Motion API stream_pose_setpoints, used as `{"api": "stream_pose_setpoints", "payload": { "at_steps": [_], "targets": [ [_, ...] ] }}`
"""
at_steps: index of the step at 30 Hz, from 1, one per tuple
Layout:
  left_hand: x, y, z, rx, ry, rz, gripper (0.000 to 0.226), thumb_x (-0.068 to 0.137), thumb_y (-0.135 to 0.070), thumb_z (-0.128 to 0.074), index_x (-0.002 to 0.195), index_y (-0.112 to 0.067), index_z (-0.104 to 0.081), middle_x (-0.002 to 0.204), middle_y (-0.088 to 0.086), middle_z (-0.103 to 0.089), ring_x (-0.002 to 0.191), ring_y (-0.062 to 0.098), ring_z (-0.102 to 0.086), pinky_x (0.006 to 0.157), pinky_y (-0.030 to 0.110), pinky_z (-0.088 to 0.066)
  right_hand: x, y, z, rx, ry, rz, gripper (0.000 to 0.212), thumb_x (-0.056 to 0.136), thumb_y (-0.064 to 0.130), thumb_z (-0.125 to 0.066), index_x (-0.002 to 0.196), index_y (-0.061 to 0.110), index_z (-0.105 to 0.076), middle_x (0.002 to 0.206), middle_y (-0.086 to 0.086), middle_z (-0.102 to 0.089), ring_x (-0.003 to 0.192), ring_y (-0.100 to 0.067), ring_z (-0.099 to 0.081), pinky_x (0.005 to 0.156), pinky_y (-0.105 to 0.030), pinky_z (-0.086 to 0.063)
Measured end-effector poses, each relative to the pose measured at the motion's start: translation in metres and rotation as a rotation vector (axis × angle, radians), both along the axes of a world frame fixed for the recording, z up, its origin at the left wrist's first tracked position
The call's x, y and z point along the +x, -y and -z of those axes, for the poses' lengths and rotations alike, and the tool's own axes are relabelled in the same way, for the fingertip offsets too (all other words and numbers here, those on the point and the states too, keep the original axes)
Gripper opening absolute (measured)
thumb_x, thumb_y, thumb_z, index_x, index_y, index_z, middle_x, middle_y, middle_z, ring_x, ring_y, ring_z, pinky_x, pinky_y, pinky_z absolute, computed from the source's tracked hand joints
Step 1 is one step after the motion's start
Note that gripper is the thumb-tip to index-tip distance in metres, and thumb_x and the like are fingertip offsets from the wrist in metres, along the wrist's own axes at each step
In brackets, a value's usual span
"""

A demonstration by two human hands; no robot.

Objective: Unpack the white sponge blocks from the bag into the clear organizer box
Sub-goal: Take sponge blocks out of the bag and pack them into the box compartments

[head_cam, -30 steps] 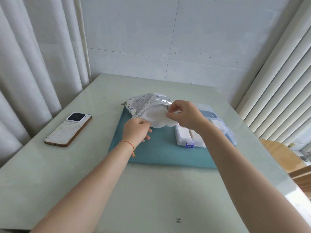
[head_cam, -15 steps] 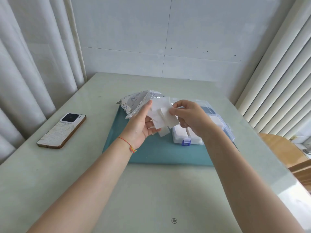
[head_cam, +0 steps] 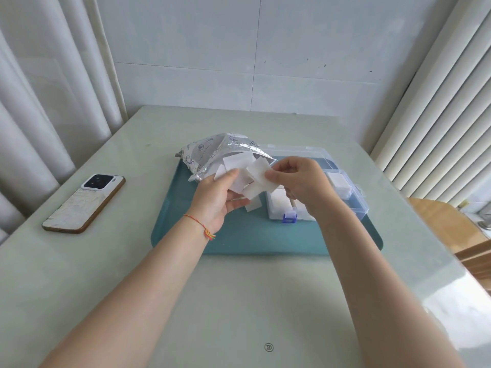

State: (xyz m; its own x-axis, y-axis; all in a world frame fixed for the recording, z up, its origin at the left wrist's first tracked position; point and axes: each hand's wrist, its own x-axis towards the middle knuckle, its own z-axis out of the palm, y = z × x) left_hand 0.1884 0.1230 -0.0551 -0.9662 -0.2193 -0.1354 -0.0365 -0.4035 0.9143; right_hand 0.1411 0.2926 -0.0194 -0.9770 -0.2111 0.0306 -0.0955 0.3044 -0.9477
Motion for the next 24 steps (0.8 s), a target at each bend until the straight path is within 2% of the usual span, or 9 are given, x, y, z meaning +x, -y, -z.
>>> {"api": "stream_pose_setpoints", "payload": {
  "at_steps": [5,7,9,12,15,17,19,21,24],
  "targets": [
    [0.003,-0.002,0.001,0.045,-0.009,0.035,0.021,0.099,-0.013,-0.054,0.115,-0.005,-0.066,0.107,0.015,-0.069,0.090,0.026,-0.069,0.063,0.031,-0.059,0.008,0.006,0.002,0.017,-0.007,-0.019,0.011,0.083,0.014,-0.076,0.085,0.008,-0.067,0.063,0.005,-0.062,0.041,-0.011,-0.035,0.041,-0.020,-0.031],
    [0.004,-0.001,0.003,0.049,-0.023,-0.010,0.024,0.098,-0.009,-0.055,0.120,-0.003,-0.064,0.106,0.014,-0.069,0.088,0.024,-0.067,0.056,0.026,-0.055,0.009,0.005,0.001,0.032,-0.009,-0.029,0.009,0.084,0.013,-0.075,0.085,0.009,-0.067,0.064,0.006,-0.062,0.042,-0.011,-0.035,0.043,-0.021,-0.032],
    [0.004,0.001,0.004,0.035,-0.031,-0.039,0.023,0.097,-0.007,-0.055,0.118,-0.005,-0.063,0.100,0.013,-0.068,0.081,0.023,-0.065,0.051,0.024,-0.052,0.009,0.002,0.002,0.061,-0.002,-0.049,0.008,0.084,0.013,-0.074,0.083,0.012,-0.067,0.061,0.010,-0.062,0.045,-0.013,-0.035,0.046,-0.024,-0.032],
    [0.004,0.003,0.005,0.060,-0.034,-0.031,0.018,0.098,-0.006,-0.054,0.111,-0.009,-0.066,0.096,0.009,-0.071,0.081,0.020,-0.068,0.062,0.029,-0.059,0.011,0.001,0.001,0.105,0.027,-0.121,0.008,0.085,0.014,-0.074,0.082,0.016,-0.067,0.059,0.013,-0.062,0.043,-0.011,-0.034,0.047,-0.023,-0.032],
    [0.005,0.002,0.004,0.103,0.000,-0.022,0.014,0.098,-0.008,-0.054,0.105,-0.011,-0.066,0.088,0.006,-0.072,0.075,0.017,-0.067,0.067,0.027,-0.058,0.016,0.002,-0.001,0.206,-0.059,-0.163,0.009,0.085,0.014,-0.074,0.084,0.020,-0.068,0.076,0.008,-0.066,0.039,-0.001,-0.041,0.048,-0.011,-0.033],
    [0.005,0.002,0.004,0.115,0.009,-0.037,0.013,0.097,-0.007,-0.055,0.100,-0.010,-0.067,0.087,0.008,-0.071,0.071,0.018,-0.066,0.066,0.028,-0.059,0.017,0.002,-0.003,0.261,-0.143,-0.157,0.005,0.087,0.013,-0.072,0.089,0.016,-0.069,0.081,0.005,-0.066,0.042,0.006,-0.046,0.047,-0.005,-0.033],
    [0.006,0.005,0.003,0.113,0.016,-0.066,0.012,0.096,-0.005,-0.056,0.098,-0.007,-0.068,0.091,0.013,-0.070,0.069,0.022,-0.067,0.067,0.032,-0.061,0.015,-0.001,-0.005,0.173,-0.155,-0.113,0.002,0.088,0.011,-0.069,0.090,0.012,-0.068,0.079,0.004,-0.064,0.042,0.002,-0.044,0.047,-0.010,-0.034],
    [0.007,0.007,0.003,0.084,0.027,-0.076,0.012,0.096,-0.004,-0.056,0.102,-0.002,-0.066,0.099,0.018,-0.069,0.073,0.030,-0.069,0.072,0.037,-0.061,0.011,-0.006,-0.007,-0.080,-0.082,-0.044,0.004,0.089,0.009,-0.068,0.090,0.008,-0.065,0.072,0.000,-0.061,0.043,-0.007,-0.038,0.046,-0.020,-0.032],
    [0.011,0.003,0.000,0.033,0.010,-0.014,0.018,0.096,-0.003,-0.055,0.111,0.000,-0.065,0.109,0.022,-0.069,0.081,0.036,-0.071,0.073,0.036,-0.060,0.009,-0.005,-0.005,-0.275,-0.039,0.025,0.007,0.089,0.010,-0.068,0.088,0.007,-0.063,0.070,-0.006,-0.055,0.044,-0.012,-0.034,0.045,-0.022,-0.030]
  ]
}}
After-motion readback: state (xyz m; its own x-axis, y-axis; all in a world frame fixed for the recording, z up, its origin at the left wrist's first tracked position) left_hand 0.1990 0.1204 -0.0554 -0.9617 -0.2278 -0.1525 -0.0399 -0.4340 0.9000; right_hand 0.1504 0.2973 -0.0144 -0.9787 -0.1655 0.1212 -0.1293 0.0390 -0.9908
